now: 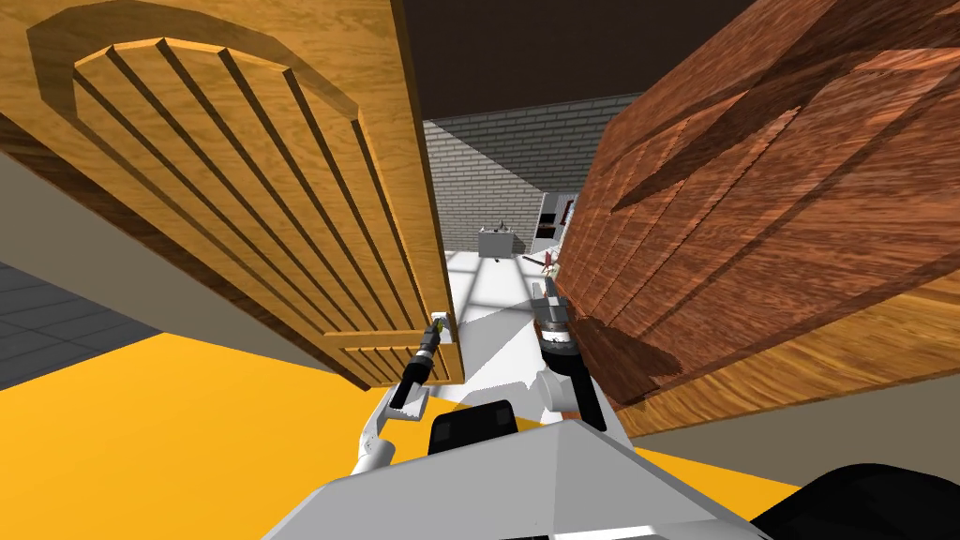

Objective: Push the door open

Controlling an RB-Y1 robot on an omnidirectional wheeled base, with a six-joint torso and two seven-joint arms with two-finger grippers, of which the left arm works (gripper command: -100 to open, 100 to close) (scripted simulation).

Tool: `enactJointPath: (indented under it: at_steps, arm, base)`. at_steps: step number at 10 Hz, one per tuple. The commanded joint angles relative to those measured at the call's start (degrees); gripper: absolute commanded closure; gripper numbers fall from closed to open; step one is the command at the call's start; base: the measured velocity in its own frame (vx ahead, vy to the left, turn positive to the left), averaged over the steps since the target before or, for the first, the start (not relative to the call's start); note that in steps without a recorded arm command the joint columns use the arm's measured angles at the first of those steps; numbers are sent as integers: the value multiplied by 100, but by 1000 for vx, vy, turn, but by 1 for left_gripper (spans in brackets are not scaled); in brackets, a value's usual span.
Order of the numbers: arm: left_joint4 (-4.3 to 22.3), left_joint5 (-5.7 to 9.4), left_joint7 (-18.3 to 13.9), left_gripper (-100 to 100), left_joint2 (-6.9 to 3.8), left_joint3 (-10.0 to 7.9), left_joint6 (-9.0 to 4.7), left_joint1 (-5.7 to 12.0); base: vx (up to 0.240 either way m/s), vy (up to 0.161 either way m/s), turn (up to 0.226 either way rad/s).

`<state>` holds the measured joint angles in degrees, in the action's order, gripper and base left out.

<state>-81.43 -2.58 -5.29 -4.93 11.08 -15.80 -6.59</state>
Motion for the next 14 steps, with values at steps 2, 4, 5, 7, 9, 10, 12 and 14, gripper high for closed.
enactJointPath:
  at_steps: [2,4,5,7,9,10,12,14]
  arm:
    - [129,30,42,100,-19,-263,-79,101]
    - [163,41,64,100,-9,-362,-73,131]
    - [180,47,75,100,-2,-413,-70,146]
    - [215,59,98,100,14,-515,-63,176]
    - [250,70,121,100,32,-618,-57,207]
    - [267,76,133,100,43,-669,-54,222]
    - [302,88,155,100,66,-770,-48,252]
    - [353,104,188,100,105,-918,-39,296]
  base:
    - [95,-90,59]
    - [122,-107,80]
    - [112,-72,42]
    - [100,-66,27]
    - [94,-70,56]
    - [72,-86,34]
    - [85,-94,63]
    - [124,-110,91]
